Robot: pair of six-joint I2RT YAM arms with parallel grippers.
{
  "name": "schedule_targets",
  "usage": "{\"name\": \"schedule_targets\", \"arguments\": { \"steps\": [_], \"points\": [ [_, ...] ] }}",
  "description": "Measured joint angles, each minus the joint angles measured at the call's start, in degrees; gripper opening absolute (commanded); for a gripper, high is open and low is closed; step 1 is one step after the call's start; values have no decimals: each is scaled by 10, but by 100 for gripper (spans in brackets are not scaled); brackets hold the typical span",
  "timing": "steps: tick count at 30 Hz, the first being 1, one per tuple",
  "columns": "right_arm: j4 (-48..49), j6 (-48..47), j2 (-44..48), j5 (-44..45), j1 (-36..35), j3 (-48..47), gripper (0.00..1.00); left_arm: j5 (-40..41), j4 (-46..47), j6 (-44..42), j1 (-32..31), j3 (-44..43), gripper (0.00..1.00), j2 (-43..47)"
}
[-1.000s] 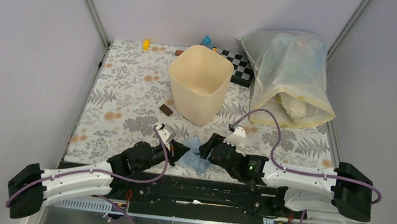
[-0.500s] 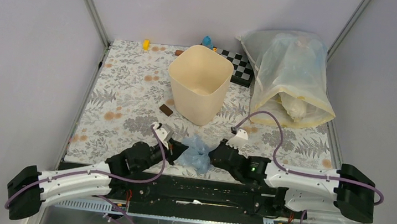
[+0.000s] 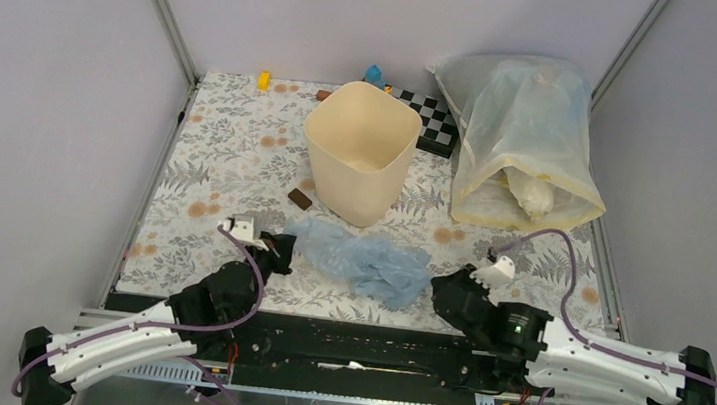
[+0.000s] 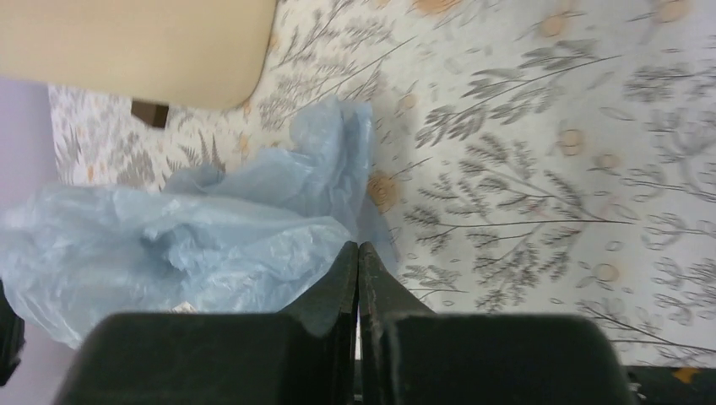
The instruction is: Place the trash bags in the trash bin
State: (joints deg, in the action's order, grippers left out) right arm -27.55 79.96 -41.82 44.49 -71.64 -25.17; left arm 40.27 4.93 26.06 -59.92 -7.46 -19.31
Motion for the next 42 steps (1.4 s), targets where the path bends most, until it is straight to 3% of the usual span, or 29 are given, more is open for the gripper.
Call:
{"name": "schedule_targets", "arguments": {
  "steps": [5,13,14,15,16,17,18,19,22,26,30,32,35,36,42],
  "points": [
    [-106,74,89,46,0,8,0,82,-36,45,0,2,0,43],
    [-292,161,188,110,0,0,0,212,-136,166,0,1,0,34],
    [-308,163,197,116,0,-5,5,227,-152,185,0,0,0,30],
    [-316,154,206,121,0,-10,17,237,-163,200,0,0,0,26],
    [-314,136,212,123,0,-14,31,247,-172,209,0,-1,0,21],
    [-303,109,216,123,0,-16,55,250,-174,212,0,-2,0,15],
    [-279,65,219,118,0,-17,70,249,-172,208,0,-2,0,10],
    [-252,25,219,110,0,-16,78,244,-165,201,0,-2,0,5],
    [-143,-106,210,59,0,-12,86,219,-140,169,0,-3,0,-8],
    [7,-254,152,-47,0,-2,88,176,-106,126,0,-3,0,-16],
    [125,-355,42,-153,0,-5,88,153,-87,102,0,-3,0,-19],
    [155,-382,-22,-183,0,-14,79,146,-80,95,0,-3,0,-21],
    [176,-400,-108,-195,0,-24,17,139,-78,88,0,-3,0,-22],
    [175,-395,-128,-191,0,-27,10,139,-78,87,0,-3,0,-22],
    [92,-330,-151,-106,0,-69,5,206,-145,176,0,-17,0,-22]
  ]
}}
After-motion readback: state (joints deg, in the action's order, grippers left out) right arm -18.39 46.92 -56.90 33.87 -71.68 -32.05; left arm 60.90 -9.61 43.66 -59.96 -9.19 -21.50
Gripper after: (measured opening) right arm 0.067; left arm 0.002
